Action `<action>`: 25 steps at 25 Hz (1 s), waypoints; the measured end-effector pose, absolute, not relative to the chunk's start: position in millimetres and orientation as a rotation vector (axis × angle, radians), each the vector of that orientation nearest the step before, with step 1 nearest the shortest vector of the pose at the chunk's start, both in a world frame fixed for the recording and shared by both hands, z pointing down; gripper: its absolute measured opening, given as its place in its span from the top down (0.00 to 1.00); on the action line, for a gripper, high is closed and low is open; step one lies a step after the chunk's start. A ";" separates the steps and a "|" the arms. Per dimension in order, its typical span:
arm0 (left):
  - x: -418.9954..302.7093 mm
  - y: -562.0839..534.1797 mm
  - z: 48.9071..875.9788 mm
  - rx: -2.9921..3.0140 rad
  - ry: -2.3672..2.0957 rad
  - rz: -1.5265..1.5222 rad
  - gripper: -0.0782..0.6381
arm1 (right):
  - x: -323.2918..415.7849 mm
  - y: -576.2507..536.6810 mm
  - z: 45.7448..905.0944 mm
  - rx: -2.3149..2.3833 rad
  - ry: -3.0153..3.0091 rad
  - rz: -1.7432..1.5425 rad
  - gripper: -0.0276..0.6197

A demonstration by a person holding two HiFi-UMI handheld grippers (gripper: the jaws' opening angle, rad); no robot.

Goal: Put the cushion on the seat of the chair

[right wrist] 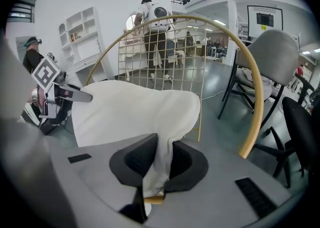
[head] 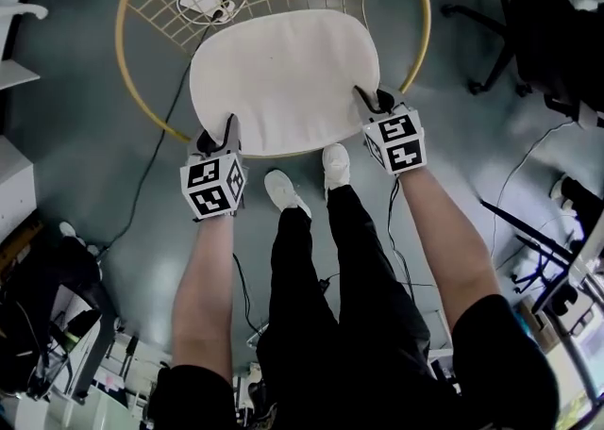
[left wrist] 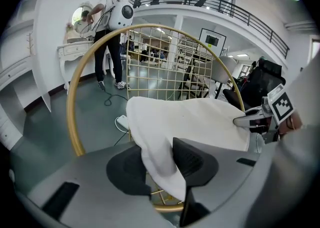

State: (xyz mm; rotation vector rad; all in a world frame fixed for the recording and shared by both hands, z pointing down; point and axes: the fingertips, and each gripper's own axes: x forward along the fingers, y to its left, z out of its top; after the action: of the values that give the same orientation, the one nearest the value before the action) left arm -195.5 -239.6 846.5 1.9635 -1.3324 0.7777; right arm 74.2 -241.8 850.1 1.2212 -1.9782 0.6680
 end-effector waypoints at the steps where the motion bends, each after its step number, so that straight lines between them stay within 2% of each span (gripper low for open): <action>1: -196.5 -239.4 849.7 1.952 -1.329 0.788 0.69 | 74.6 -241.2 854.5 1.223 -1.963 0.674 0.87; 10: -203.7 -237.7 862.1 1.889 -1.364 0.834 0.63 | 75.8 -239.3 873.5 1.270 -1.890 0.690 0.87; 12: -207.6 -237.3 864.3 1.875 -1.383 0.856 0.59 | 76.5 -239.6 875.4 1.280 -1.875 0.683 0.87; 14: -211.9 -235.0 867.7 1.859 -1.397 0.895 0.50 | 77.6 -239.8 877.1 1.293 -1.858 0.680 0.87; 25: -211.5 -236.4 848.7 1.948 -1.467 0.928 0.48 | 78.7 -242.1 877.7 1.343 -1.840 0.706 0.82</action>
State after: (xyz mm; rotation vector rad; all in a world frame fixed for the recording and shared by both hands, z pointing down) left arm -211.5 -236.4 848.7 1.9478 -1.4674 0.9278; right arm 78.7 -242.1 877.7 1.3435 -1.8400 0.7060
